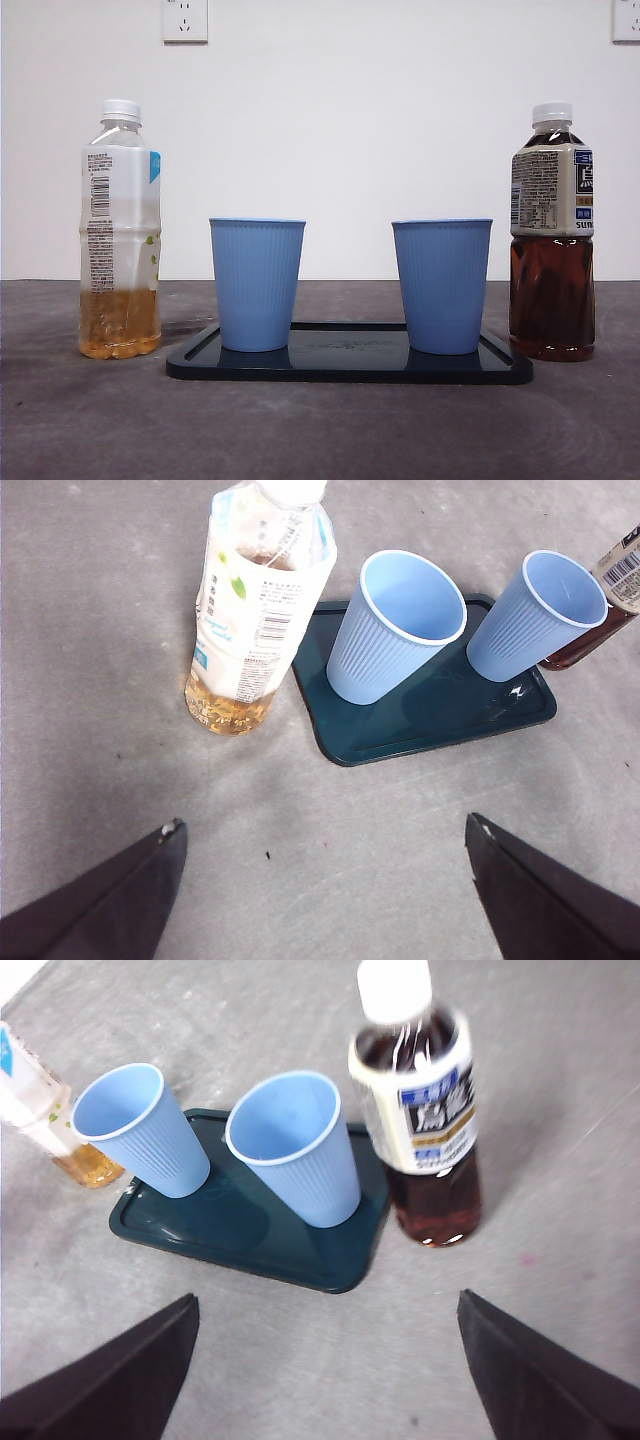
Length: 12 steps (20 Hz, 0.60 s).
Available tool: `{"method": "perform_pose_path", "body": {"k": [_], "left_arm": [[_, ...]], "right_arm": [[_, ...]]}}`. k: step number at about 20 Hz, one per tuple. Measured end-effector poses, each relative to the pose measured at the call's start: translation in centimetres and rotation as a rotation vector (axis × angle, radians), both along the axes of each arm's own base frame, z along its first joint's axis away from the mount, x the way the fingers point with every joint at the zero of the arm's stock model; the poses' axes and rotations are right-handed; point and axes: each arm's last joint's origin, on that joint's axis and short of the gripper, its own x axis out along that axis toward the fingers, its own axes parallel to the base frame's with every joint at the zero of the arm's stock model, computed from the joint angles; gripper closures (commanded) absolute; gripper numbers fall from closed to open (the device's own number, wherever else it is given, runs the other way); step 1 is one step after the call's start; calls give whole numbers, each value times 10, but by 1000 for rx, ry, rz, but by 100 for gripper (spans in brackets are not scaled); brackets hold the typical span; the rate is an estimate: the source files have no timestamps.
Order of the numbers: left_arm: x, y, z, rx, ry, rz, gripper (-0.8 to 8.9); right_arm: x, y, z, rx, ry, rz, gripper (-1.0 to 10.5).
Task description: Pour the drink into the cup
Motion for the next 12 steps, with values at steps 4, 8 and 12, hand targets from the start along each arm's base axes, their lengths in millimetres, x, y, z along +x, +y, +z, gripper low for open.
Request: {"method": "perform_pose_path", "body": {"k": [4,8,12], "left_arm": [[0,0,0,0,0,0,364],[0,0,0,0,0,0,364],[0,0,0,0,0,0,364]], "right_arm": [[17,8,-35,114,5,-16,530],[30,20,-55,145,-41,-90,529],[42,35,-86,116,-69,-143,529]]}}
